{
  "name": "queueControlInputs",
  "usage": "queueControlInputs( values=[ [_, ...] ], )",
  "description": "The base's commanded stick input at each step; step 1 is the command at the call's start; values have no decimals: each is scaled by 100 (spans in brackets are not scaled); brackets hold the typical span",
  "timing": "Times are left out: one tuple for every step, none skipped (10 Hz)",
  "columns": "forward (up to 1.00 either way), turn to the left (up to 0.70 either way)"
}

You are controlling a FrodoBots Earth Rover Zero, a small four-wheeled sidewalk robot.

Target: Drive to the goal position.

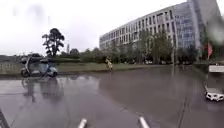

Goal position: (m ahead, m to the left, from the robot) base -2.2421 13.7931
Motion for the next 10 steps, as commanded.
queueControlInputs(
  values=[
    [70, 35],
    [70, 35],
    [70, 35],
    [75, 35],
    [85, 34],
    [85, 34],
    [85, 34],
    [91, 36],
    [100, 40],
    [100, 40]
  ],
)
